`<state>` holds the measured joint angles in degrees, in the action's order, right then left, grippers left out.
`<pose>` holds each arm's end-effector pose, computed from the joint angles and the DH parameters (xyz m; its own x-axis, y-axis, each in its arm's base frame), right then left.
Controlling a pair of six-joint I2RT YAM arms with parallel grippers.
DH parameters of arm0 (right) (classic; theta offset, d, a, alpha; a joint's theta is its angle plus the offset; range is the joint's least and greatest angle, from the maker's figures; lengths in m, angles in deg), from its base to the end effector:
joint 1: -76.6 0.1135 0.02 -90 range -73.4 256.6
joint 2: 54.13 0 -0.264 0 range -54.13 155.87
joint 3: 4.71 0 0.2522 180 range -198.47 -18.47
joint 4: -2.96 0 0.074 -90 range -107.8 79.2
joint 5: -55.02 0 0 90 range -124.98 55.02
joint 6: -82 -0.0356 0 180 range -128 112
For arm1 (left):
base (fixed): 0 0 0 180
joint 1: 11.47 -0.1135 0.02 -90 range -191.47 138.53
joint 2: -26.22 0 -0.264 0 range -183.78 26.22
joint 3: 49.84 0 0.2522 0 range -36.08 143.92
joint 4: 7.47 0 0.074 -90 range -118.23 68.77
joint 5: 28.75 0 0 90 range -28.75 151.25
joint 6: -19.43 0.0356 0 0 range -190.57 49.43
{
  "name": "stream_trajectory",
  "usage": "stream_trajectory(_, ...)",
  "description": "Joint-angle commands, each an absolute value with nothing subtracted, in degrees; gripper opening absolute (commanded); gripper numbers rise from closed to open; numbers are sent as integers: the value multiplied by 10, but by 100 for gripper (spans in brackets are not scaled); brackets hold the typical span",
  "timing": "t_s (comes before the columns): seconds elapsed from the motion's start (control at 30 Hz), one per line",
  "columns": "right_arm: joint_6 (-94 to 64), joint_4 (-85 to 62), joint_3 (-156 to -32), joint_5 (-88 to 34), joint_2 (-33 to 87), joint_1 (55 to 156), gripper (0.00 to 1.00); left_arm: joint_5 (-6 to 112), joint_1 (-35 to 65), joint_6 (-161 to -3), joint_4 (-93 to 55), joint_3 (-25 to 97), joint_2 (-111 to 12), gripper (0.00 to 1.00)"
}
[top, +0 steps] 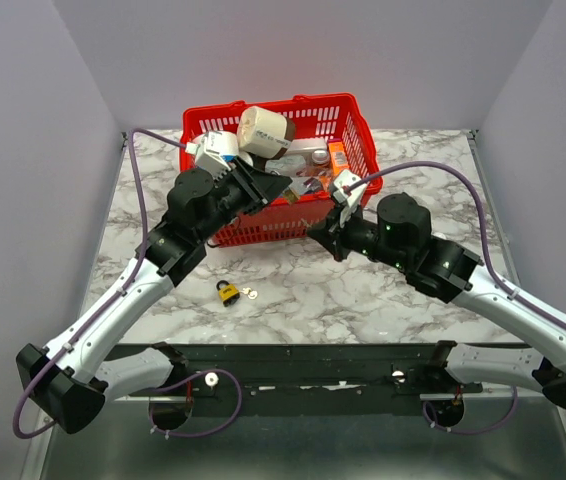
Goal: Lock with the key
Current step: Lock the lock, then place the lock at the center of the board.
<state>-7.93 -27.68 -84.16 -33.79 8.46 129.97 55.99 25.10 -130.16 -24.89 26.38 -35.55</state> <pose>0.1463 0.1981 0.3949 -0.1411 -0.1919 -0.9712 -0.8145 0.5801 0.0038 0.1978 -0.1508 0.4034 -0.5961 -0.6271 -0.5014 0.3016 0.4038 -0.8637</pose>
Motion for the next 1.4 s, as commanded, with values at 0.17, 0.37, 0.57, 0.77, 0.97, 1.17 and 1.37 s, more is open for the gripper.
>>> stream_trajectory(0.17, -127, -263, -775, -323, 41, 1311, 1, 562, 231, -1237, -267, 246, -330, 0)
stream_trajectory(0.37, -181, -280, -725, -347, -15, 1311, 1, 533, 275, -1108, -361, 120, -219, 0)
stream_trajectory(0.57, -229, -286, -682, -376, -39, 1307, 1, 525, 333, -1048, -398, 40, -214, 0)
stream_trajectory(0.77, -286, -304, -675, -436, -38, 1302, 1, 572, 373, -1067, -436, 20, -292, 0)
stream_trajectory(0.97, -303, -301, -654, -421, -36, 1302, 1, 627, 395, -1107, -422, 30, -366, 0)
stream_trajectory(1.17, -313, -301, -652, -423, -28, 1302, 1, 645, 388, -1194, -414, 25, -428, 0)
stream_trajectory(1.37, -330, -301, -646, -420, -24, 1302, 1, 666, 386, -1218, -385, 20, -465, 0)
